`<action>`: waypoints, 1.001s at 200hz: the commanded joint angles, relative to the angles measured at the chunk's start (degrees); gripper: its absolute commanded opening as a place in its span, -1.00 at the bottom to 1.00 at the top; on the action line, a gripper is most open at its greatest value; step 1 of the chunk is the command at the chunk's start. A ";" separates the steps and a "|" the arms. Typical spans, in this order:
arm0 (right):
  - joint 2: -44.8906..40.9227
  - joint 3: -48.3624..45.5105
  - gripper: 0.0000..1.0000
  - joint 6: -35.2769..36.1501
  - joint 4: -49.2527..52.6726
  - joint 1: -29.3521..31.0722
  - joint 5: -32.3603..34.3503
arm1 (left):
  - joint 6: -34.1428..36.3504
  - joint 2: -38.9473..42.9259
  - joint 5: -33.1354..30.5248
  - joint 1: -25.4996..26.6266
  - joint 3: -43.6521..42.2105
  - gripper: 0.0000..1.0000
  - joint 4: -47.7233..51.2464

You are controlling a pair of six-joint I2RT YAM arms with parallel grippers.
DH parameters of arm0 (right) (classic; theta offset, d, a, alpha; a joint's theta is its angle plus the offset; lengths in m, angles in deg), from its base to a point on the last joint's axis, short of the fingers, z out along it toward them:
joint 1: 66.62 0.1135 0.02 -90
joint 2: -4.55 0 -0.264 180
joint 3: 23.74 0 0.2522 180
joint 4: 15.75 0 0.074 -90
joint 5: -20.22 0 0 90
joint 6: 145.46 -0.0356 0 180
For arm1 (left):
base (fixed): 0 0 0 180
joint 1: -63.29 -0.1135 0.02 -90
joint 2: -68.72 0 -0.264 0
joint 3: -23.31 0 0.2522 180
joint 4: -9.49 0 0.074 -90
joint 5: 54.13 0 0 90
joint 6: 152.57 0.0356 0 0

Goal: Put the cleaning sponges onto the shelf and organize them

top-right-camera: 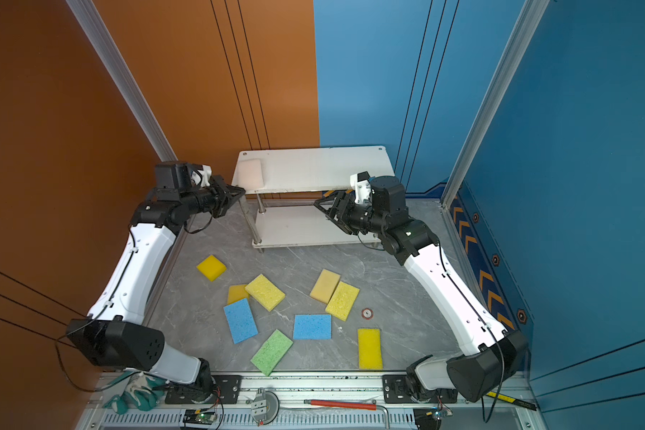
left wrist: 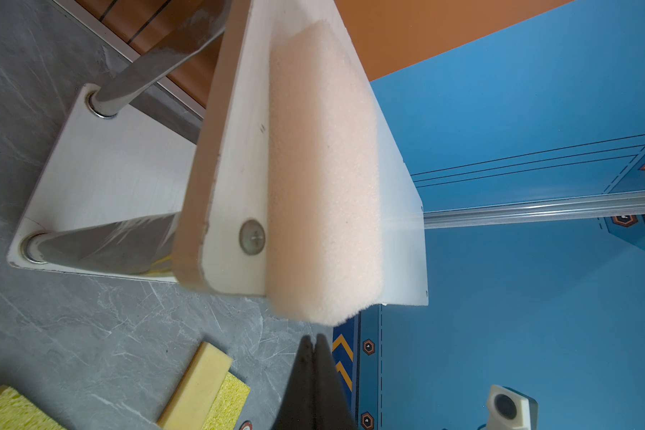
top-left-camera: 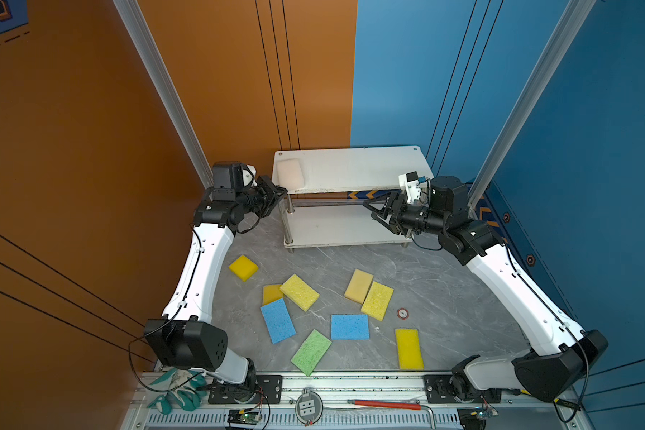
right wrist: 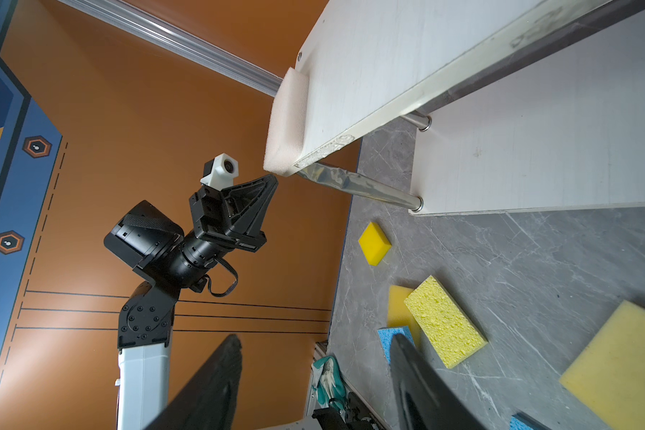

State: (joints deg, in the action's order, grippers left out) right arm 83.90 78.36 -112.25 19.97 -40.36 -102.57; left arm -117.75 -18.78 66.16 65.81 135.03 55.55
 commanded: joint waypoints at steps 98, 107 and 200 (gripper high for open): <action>-0.21 1.32 0.30 0.90 1.25 0.10 1.16 | 0.40 -0.06 0.19 -3.05 0.36 -1.00 -1.18; -0.33 1.26 0.30 0.98 1.34 0.19 1.16 | 0.39 -0.03 0.32 -3.21 0.48 -1.00 -1.17; 0.19 1.32 0.31 1.49 1.51 0.37 1.21 | -0.90 0.24 -0.01 0.19 0.80 -1.00 -1.10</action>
State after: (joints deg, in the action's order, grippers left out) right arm 83.90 78.36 -112.23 20.07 -40.32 -102.51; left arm -118.17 -18.85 66.14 65.24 135.03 55.53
